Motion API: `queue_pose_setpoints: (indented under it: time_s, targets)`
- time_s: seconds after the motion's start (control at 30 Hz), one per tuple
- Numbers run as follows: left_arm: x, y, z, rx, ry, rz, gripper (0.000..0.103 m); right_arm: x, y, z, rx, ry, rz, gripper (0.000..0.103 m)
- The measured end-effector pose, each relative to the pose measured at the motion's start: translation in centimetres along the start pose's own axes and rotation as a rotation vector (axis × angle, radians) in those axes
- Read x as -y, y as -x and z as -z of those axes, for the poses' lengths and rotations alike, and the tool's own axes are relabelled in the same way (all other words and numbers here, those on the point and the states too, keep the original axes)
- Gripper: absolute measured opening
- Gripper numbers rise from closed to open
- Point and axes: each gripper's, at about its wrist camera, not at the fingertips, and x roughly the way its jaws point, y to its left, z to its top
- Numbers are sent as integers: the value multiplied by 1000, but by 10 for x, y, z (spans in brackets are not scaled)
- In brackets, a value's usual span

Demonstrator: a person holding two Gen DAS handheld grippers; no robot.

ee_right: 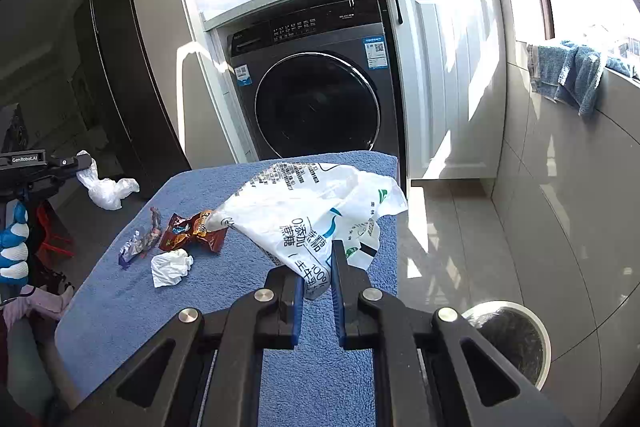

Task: Collect trash
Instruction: 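Carry the plastic bag and tissue to the steel bin and open both tools, then move both open tools back over the remaining trash on the towel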

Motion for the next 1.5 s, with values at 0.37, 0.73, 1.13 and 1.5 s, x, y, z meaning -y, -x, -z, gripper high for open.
queue_pose_setpoints:
  time_s: [0.37,0.73,1.13,1.5]
  targets:
    - [137,-104,55,-204,-164,114,4,105,50,41,19,-158,123,12]
    - [263,-234,125,-404,-336,208,4,184,23,68,-46,-288,189,12]
    - [302,-322,168,-518,-355,245,53,229,-17,91,-154,-330,324,41]
    - [262,-254,134,-380,-379,201,53,203,20,77,-100,-321,345,41]
